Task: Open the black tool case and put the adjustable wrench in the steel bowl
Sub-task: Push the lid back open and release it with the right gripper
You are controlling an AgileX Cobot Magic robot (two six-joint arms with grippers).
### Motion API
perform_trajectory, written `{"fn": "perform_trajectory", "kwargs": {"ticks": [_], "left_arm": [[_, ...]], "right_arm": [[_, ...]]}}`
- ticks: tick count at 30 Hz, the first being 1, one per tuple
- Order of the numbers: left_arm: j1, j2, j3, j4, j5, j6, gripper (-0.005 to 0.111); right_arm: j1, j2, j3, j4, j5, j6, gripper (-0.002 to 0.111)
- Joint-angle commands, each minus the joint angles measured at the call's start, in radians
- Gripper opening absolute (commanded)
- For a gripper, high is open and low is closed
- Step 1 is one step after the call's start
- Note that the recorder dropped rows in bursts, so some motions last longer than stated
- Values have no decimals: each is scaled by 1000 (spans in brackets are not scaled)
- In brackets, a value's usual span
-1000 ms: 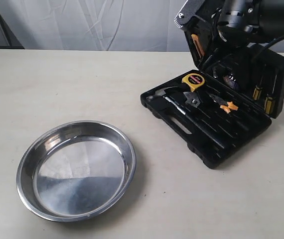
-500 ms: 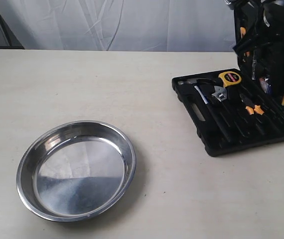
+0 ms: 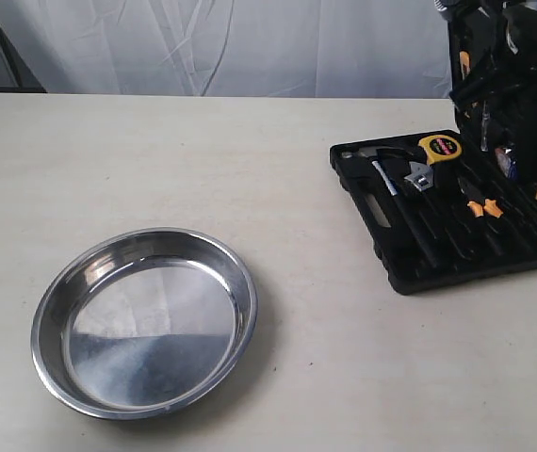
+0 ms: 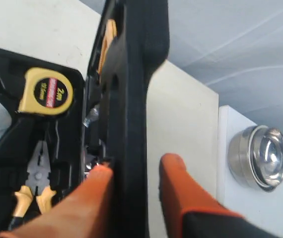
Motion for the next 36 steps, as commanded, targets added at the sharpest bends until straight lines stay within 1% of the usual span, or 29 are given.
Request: {"fn": "perform_trajectory", "kwargs": {"ticks": [1,4,11,20,23,29,36], "left_arm": [[-8,-5,2,-4,-14,-4,0],[-8,-5,2,-4,-14,-4,0],[-8,-5,2,-4,-14,-4,0],[-8,-5,2,-4,-14,-4,0],[-8,-5,2,-4,-14,-4,0],[-8,-5,2,-4,-14,-4,0],[-8,-5,2,-4,-14,-4,0]], "right_arm": [[-14,-6,3,-42,61,11,55],[-14,-6,3,-96,88,66,50],[-14,-6,3,-117,107,69,50],[-21,-65,3,-110,74,71,50],[-56,-84,3,-80,72,71,50],[-184,-87,3,59,46,14,50],[-265,-87,3,76,17,21,50]]}}
